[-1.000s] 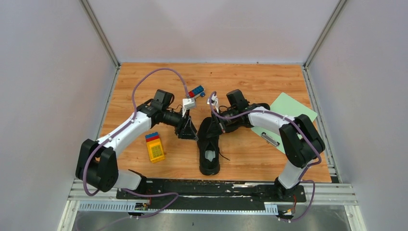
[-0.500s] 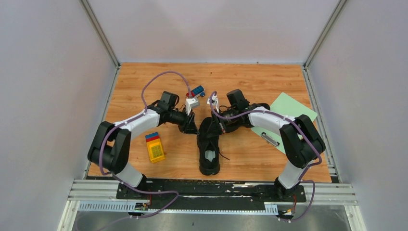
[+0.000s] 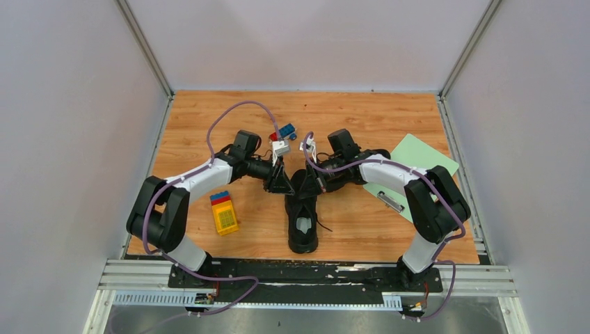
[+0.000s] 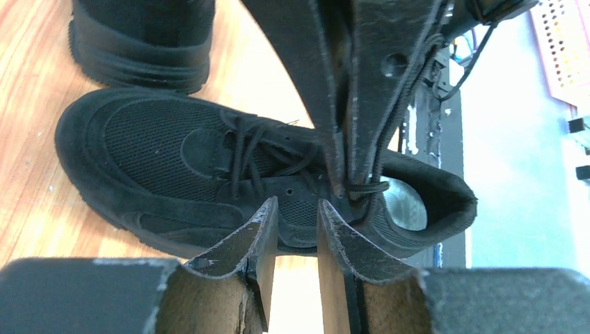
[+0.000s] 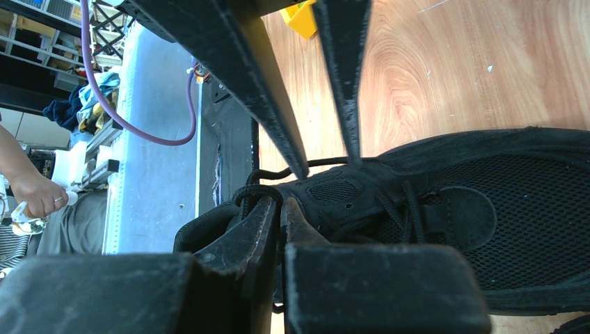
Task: Tie the shoes
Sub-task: Cross the shoelace with the shoelace.
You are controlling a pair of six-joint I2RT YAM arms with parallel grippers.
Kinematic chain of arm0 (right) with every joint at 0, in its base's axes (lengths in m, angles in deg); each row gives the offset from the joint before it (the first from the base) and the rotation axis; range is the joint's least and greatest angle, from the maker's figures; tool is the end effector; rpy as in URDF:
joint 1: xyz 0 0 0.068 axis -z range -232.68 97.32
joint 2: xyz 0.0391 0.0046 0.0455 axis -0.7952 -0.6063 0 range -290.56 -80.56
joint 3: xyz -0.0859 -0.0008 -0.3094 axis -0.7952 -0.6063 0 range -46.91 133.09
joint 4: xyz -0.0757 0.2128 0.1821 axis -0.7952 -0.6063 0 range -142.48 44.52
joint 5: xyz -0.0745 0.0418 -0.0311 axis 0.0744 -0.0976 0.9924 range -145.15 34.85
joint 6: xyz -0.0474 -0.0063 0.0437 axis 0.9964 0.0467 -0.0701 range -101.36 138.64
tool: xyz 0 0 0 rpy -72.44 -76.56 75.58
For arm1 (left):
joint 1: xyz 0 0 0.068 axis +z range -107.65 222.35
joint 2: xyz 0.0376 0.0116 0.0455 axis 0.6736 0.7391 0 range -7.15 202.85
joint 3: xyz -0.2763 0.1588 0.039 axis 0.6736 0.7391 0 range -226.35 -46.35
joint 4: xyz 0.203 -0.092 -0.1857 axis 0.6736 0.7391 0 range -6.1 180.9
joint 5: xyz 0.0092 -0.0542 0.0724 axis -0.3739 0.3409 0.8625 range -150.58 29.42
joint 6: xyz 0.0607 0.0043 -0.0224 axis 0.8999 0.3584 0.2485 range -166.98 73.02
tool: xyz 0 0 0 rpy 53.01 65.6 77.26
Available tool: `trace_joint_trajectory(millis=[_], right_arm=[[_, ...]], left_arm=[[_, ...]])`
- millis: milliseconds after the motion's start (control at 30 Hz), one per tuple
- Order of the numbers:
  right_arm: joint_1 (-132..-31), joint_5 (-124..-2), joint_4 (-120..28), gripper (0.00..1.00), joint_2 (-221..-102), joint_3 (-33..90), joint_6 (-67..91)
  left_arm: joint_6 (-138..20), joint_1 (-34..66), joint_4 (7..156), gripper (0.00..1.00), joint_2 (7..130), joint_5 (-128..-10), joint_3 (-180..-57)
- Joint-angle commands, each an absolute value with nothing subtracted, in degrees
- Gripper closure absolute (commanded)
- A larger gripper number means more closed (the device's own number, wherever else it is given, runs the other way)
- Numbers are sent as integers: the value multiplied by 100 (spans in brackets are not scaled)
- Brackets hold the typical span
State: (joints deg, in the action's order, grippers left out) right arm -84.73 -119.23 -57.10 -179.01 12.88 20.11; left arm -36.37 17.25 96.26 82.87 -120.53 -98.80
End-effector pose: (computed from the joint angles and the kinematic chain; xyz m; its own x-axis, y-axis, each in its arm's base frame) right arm 0.2980 0.2403 0.2246 -0.6331 -0.4098 -0.6567 -0.7358 0.0551 0.6750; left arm 0.2883 -0.1833 0.2307 -0.5492 0.3588 -0.7547 0.8323 0.1537 -0.5326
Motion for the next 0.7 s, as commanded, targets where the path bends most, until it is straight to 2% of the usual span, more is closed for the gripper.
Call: trace_joint_trajectory(millis=[0,667], right_arm=[[-8436,-12066,-5427,96,-17776,1331,1984],[-8388,-12113,-5429,95,-17904,1400,1899]], left_arm=[[-3359,1663,9619,66,8027,-12545,-9888],[-2329,1415,10539,68,7907,-12556,-10129]])
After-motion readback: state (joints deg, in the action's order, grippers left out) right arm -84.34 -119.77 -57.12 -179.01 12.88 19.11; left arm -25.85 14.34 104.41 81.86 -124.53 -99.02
